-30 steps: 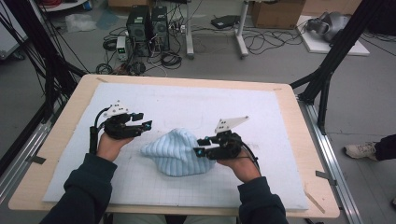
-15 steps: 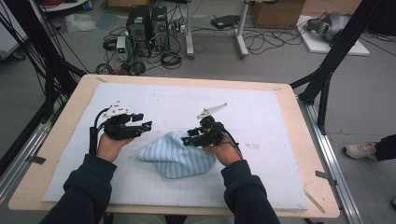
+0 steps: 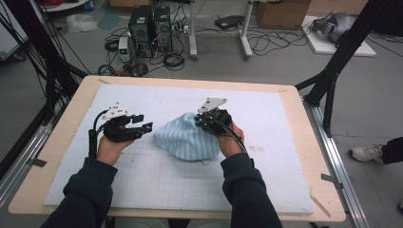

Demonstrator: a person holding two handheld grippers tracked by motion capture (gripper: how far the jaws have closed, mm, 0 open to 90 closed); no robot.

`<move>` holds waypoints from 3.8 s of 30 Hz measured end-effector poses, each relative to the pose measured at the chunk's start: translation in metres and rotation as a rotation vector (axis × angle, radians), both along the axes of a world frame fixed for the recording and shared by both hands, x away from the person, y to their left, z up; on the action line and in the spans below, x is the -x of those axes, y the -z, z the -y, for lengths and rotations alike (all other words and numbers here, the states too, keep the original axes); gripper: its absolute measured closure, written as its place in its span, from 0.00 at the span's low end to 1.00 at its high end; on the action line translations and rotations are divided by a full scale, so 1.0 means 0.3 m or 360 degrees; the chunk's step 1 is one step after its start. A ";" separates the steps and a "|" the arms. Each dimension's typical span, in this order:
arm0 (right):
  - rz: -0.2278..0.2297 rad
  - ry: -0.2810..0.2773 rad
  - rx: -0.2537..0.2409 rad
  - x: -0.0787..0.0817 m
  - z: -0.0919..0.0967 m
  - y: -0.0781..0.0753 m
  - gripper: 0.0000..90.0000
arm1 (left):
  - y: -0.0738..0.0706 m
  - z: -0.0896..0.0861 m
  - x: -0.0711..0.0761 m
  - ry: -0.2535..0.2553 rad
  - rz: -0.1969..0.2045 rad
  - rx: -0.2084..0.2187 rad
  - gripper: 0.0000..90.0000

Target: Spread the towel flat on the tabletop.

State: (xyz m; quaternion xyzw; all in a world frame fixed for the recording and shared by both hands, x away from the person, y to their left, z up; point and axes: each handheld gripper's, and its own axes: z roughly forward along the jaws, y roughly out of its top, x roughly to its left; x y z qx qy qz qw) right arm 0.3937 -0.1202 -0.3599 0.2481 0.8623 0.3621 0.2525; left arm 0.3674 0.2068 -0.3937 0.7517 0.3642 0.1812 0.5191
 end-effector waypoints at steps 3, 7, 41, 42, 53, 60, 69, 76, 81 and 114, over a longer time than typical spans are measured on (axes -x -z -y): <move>-0.0003 0.0124 0.0019 -0.043 0.022 0.017 0.92 | -0.001 0.004 0.003 0.0007 -0.0001 -0.0001 0.50; -0.0011 0.0158 0.0124 -0.059 0.034 0.041 0.92 | -0.002 0.002 0.003 0.0007 0.0002 0.0000 0.50; -0.0073 0.0092 -0.0032 0.028 0.001 0.064 0.55 | -0.003 0.004 0.008 0.0017 0.0000 -0.0009 0.50; -0.0082 0.0135 0.0031 0.017 -0.005 0.079 0.59 | -0.003 0.004 0.009 0.0016 0.0002 -0.0005 0.50; -0.0440 -0.0040 -0.0184 0.002 -0.025 0.160 0.90 | -0.004 -0.034 0.006 -0.0027 0.0001 0.0017 0.50; -0.0533 -0.0385 -0.0408 0.094 -0.087 0.129 0.89 | 0.003 -0.059 0.009 -0.0052 0.0004 0.0024 0.50; -0.0280 -0.0125 -0.0367 0.140 0.004 0.064 0.64 | 0.015 -0.058 0.012 -0.0045 -0.0017 0.0022 0.50; -0.0395 0.0279 -0.0099 0.041 0.101 0.196 0.45 | 0.023 -0.038 0.011 -0.0023 -0.0027 0.0005 0.50; -0.0492 0.0284 -0.0105 -0.024 0.114 0.258 0.70 | 0.027 -0.037 0.009 -0.0027 -0.0034 -0.0001 0.50; -0.0023 0.0587 -0.0415 0.113 0.326 0.114 0.62 | 0.073 0.151 0.021 0.0378 -0.0083 -0.0057 0.61</move>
